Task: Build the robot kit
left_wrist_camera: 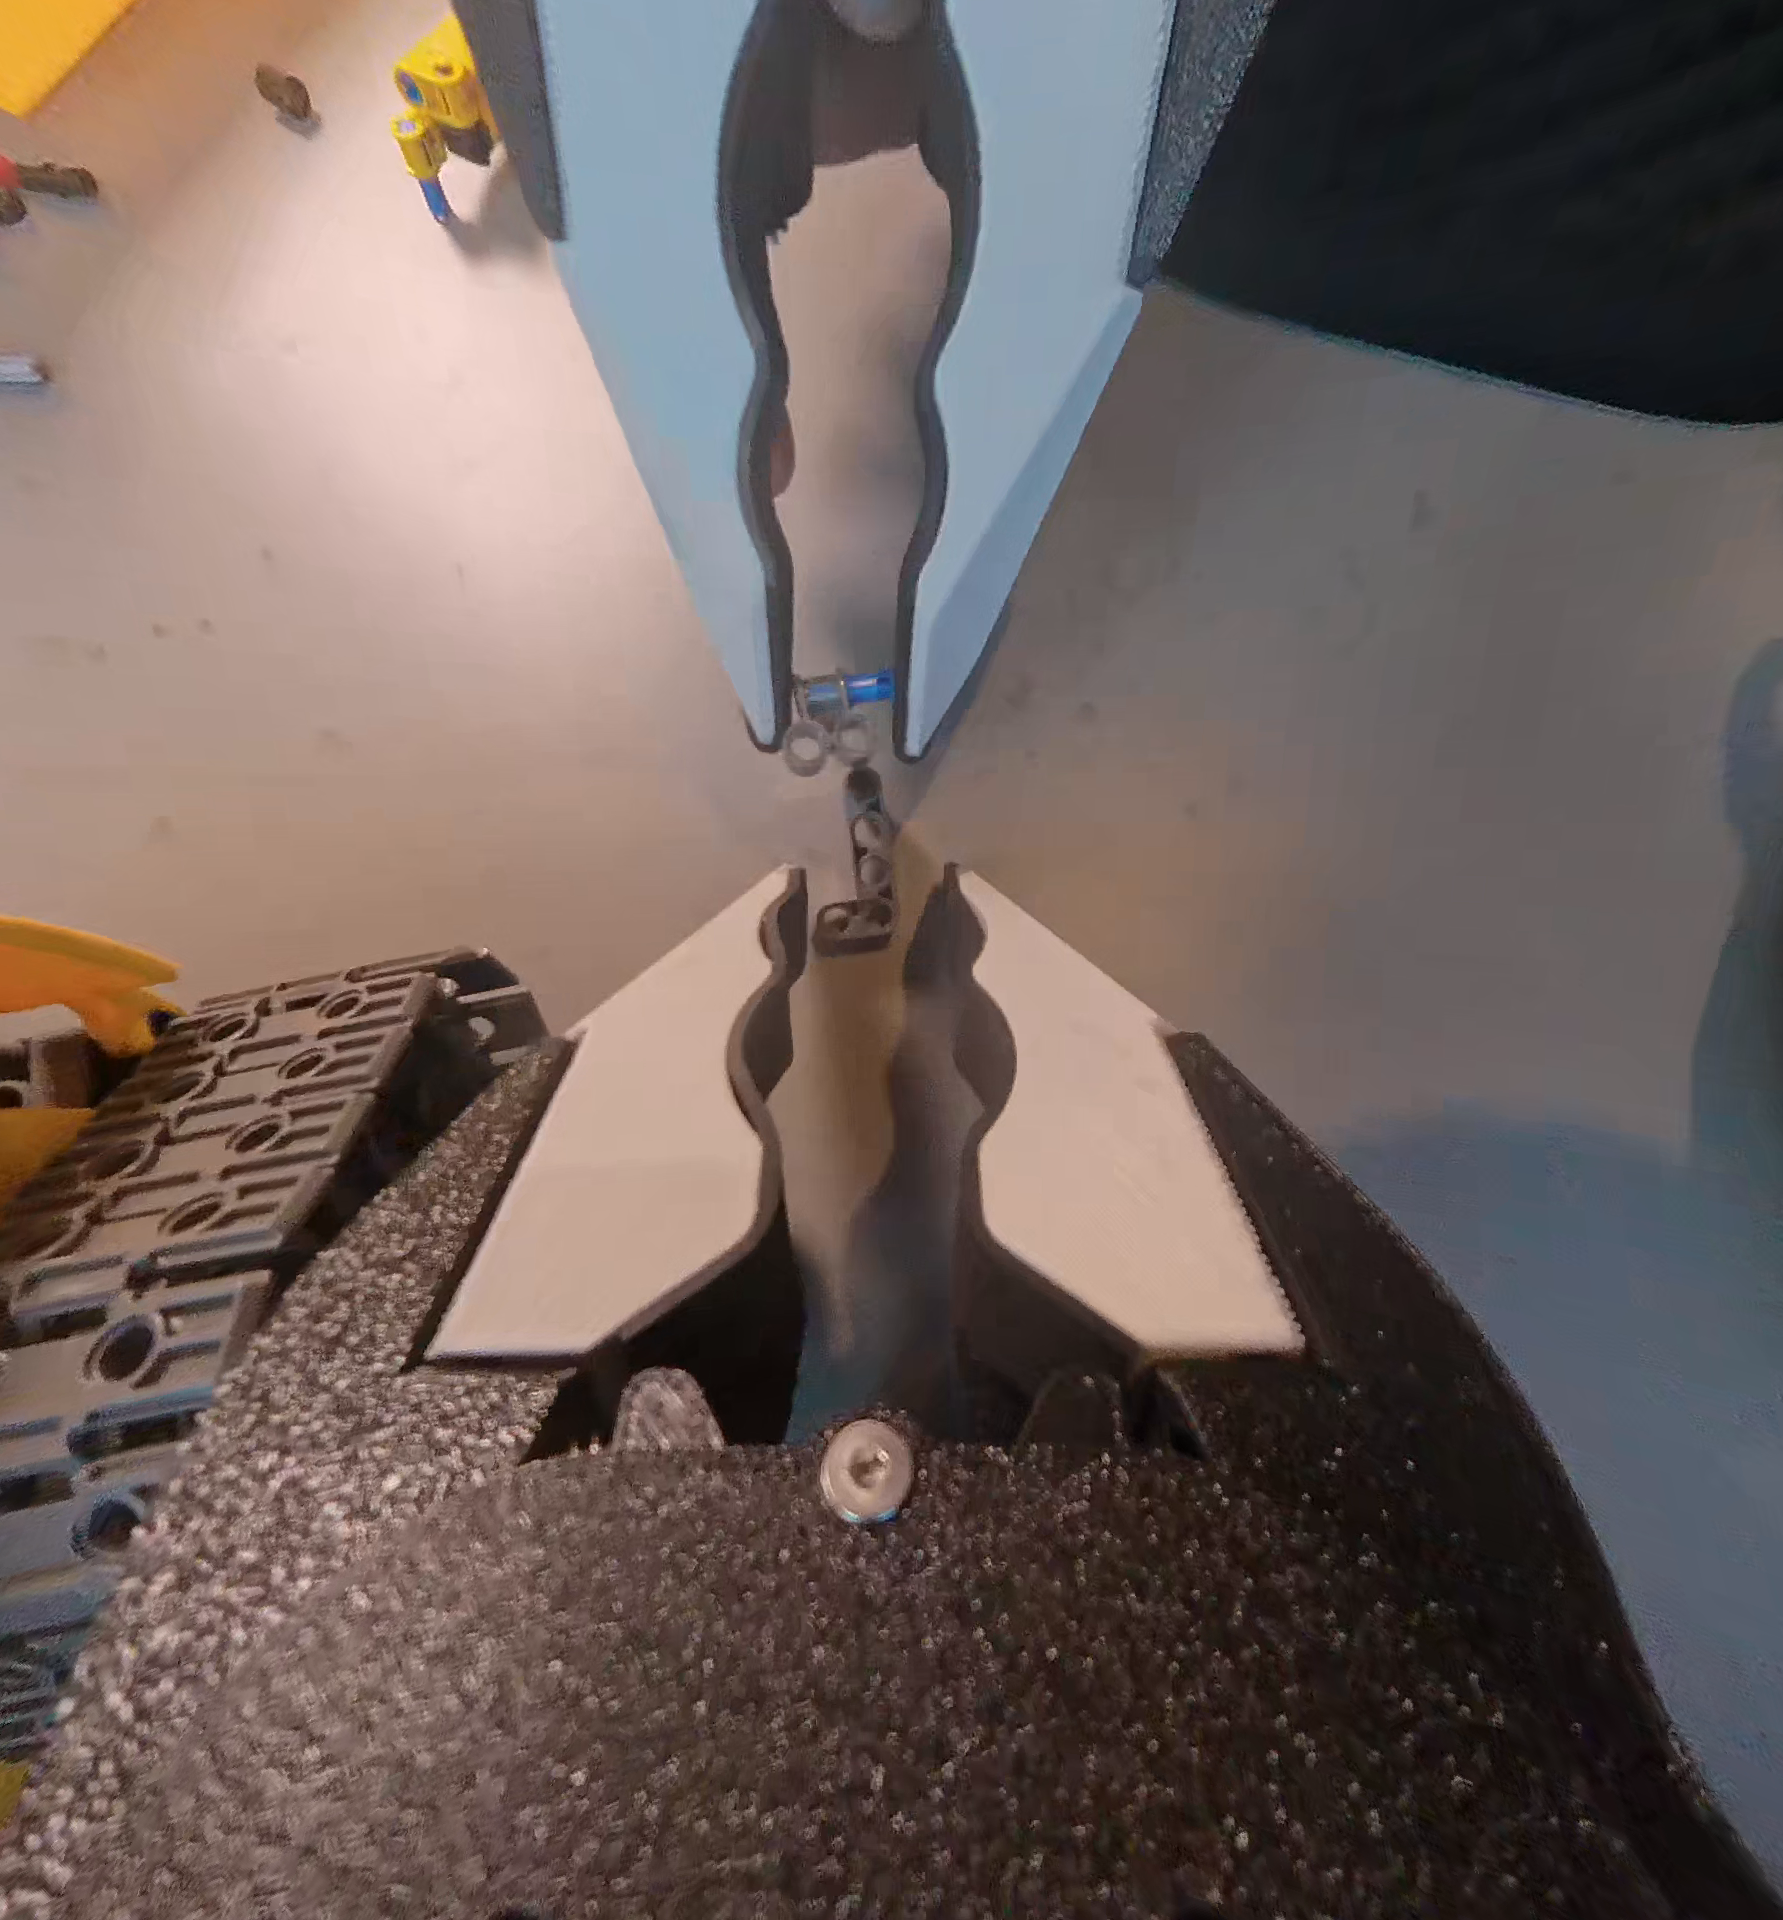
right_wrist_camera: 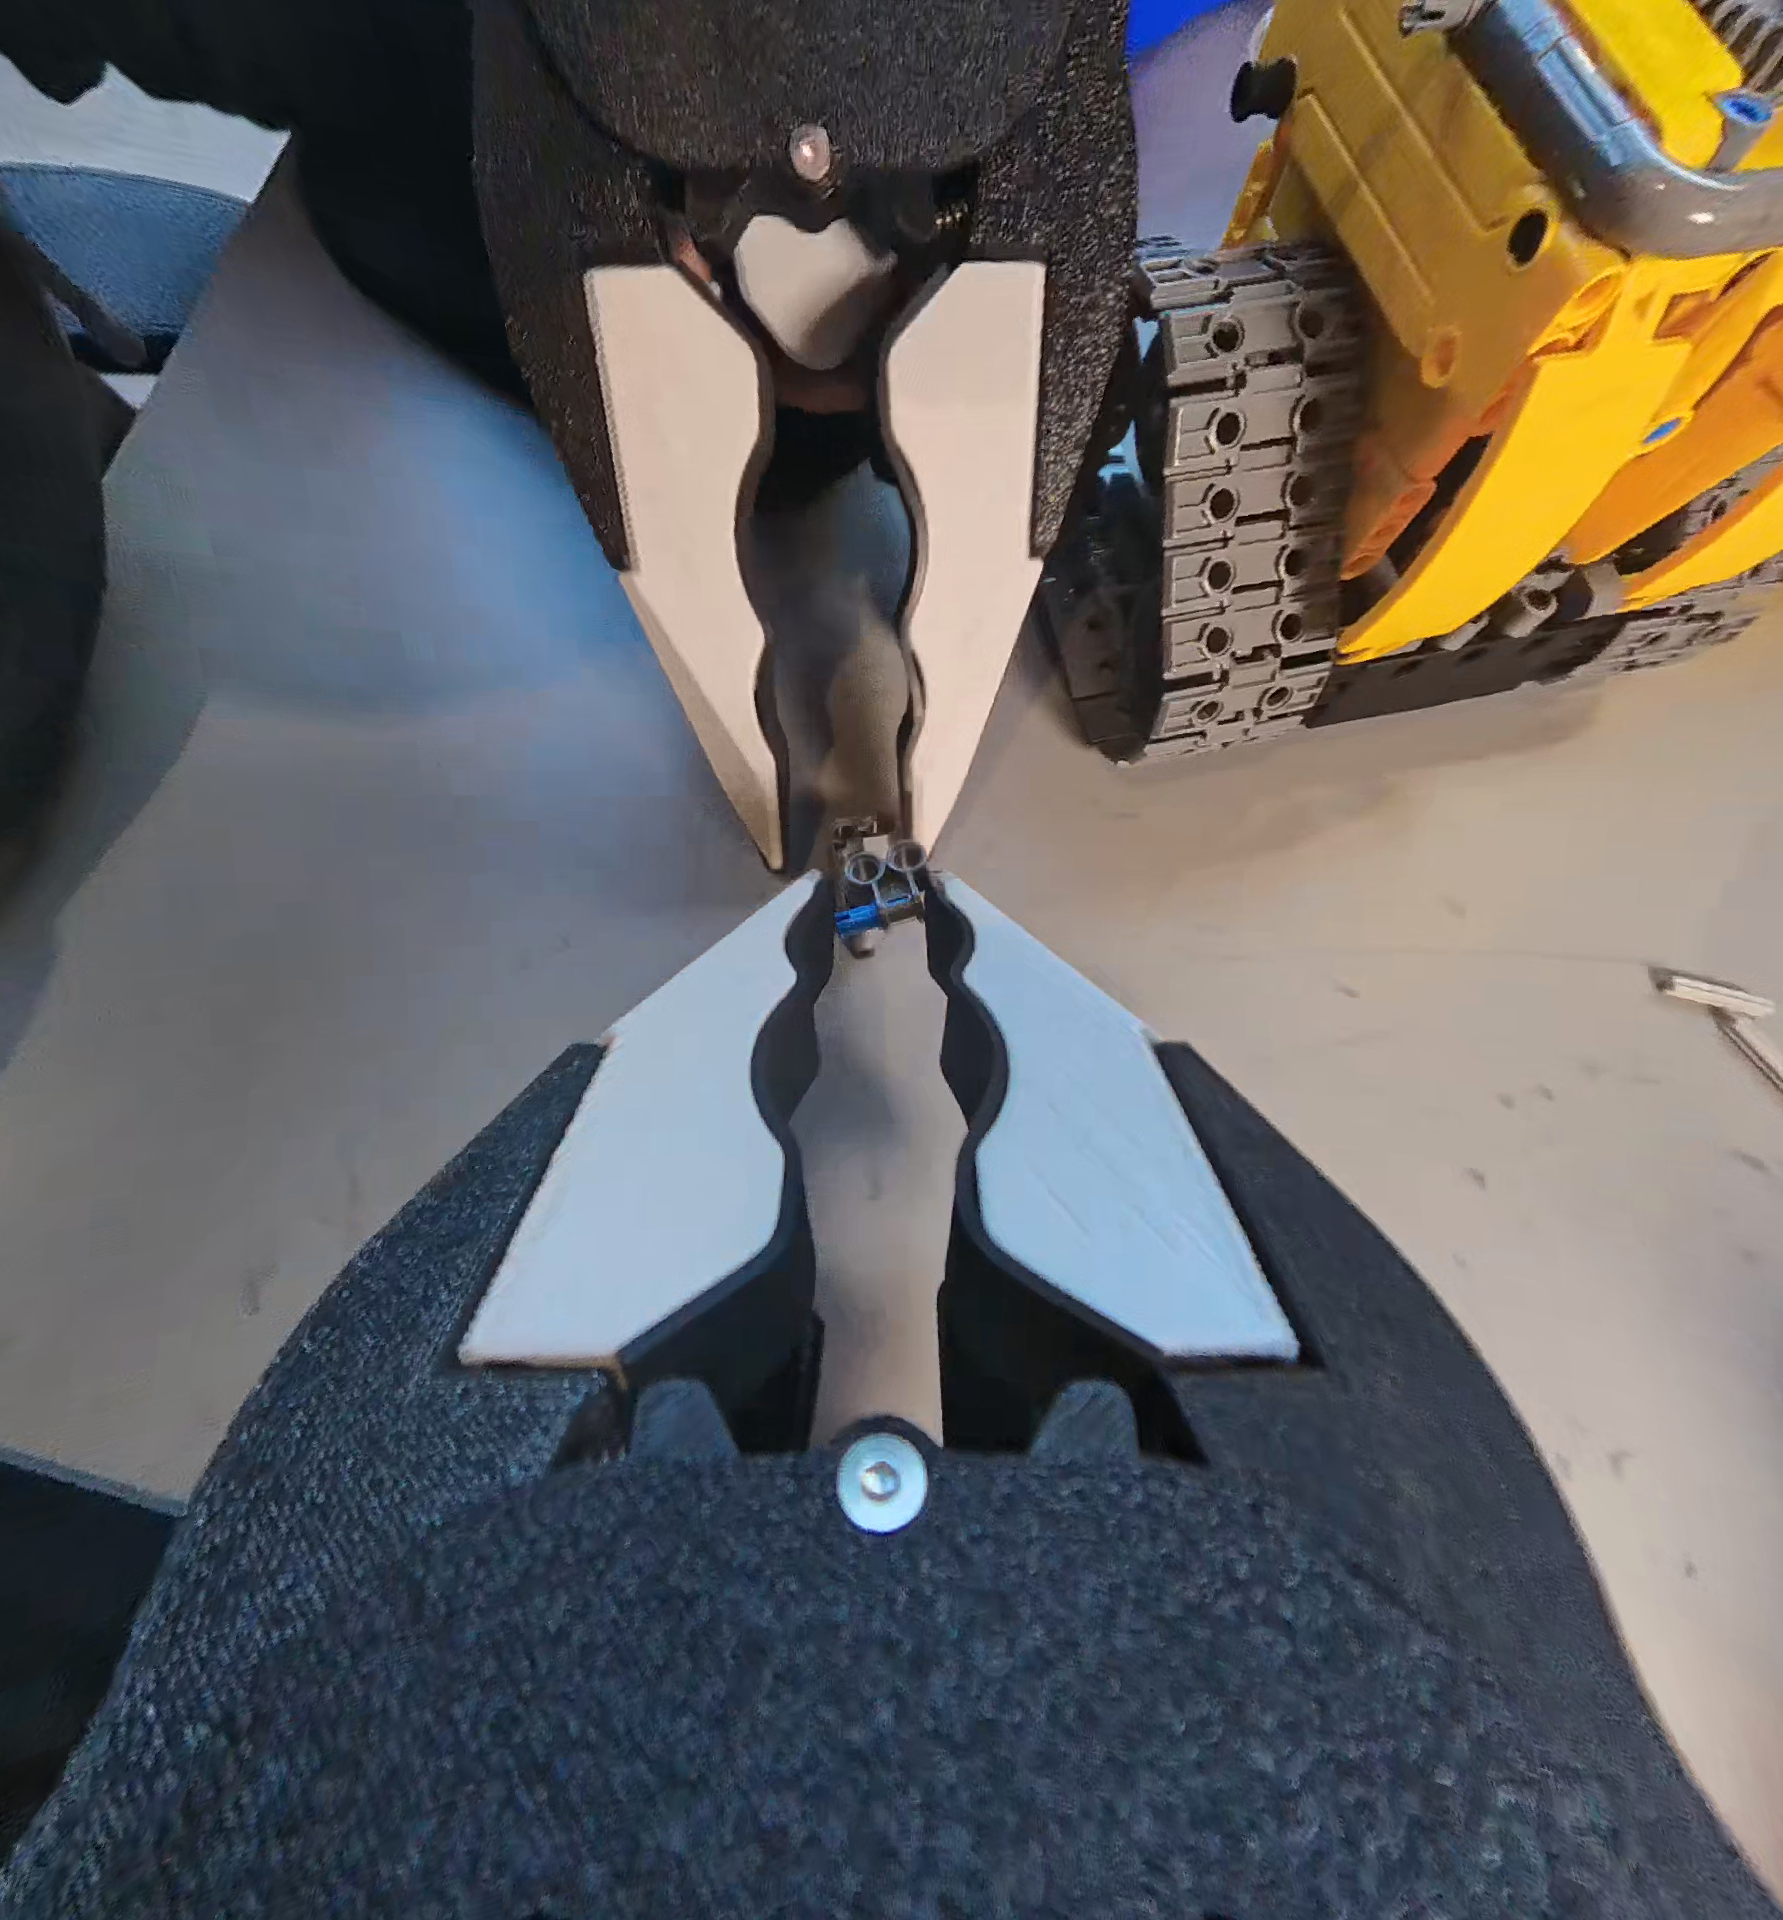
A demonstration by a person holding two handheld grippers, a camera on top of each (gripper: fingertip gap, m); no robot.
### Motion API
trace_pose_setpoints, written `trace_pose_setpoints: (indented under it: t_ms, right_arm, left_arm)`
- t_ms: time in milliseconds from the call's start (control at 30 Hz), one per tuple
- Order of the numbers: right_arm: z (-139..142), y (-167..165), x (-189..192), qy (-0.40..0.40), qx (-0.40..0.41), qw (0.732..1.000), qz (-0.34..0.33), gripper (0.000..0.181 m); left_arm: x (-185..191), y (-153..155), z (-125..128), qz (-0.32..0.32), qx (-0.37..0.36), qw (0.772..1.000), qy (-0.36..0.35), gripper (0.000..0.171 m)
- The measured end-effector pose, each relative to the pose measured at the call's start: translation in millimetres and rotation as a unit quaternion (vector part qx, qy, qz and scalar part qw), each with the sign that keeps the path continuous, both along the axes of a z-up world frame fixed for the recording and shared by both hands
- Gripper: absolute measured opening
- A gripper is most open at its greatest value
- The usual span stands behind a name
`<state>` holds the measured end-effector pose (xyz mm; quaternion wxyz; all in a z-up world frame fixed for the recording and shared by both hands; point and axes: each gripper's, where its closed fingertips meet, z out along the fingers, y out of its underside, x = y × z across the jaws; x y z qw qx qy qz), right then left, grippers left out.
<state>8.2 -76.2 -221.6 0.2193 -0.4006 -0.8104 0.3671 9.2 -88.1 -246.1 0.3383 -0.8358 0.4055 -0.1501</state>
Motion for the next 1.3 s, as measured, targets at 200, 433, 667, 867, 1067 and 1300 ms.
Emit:
trace_pose_setpoints:
  t_ms: [200,433,667,867,1067,1300]
  right_arm:
    - [-8,-5,-1,-0.034,-0.013,0.999,0.000,0.017]
    - [-8,-3,2,-0.051,0.004,0.999,-0.020,0.017]
    - [-17,0,4,-0.106,0.052,0.993,-0.025,0.016]
    - [-16,-1,4,-0.133,0.076,0.988,-0.010,0.016]
    - [-12,-5,3,-0.132,0.076,0.988,-0.011,0.017]
    - [-7,-10,4,-0.120,0.074,0.990,-0.007,0.017]
  left_arm:
    - [0,1,-5,0.000,0.003,1.000,0.018,0.015]
    - [0,1,-5,-0.001,0.004,1.000,0.019,0.014]
    - [1,1,-5,-0.002,0.002,1.000,0.017,0.014]
    - [0,0,-5,-0.003,0.014,1.000,0.025,0.014]
    - [6,-2,18,-0.007,0.022,0.999,-0.045,0.017]
    - [8,2,27,-0.010,0.068,0.997,-0.034,0.014]
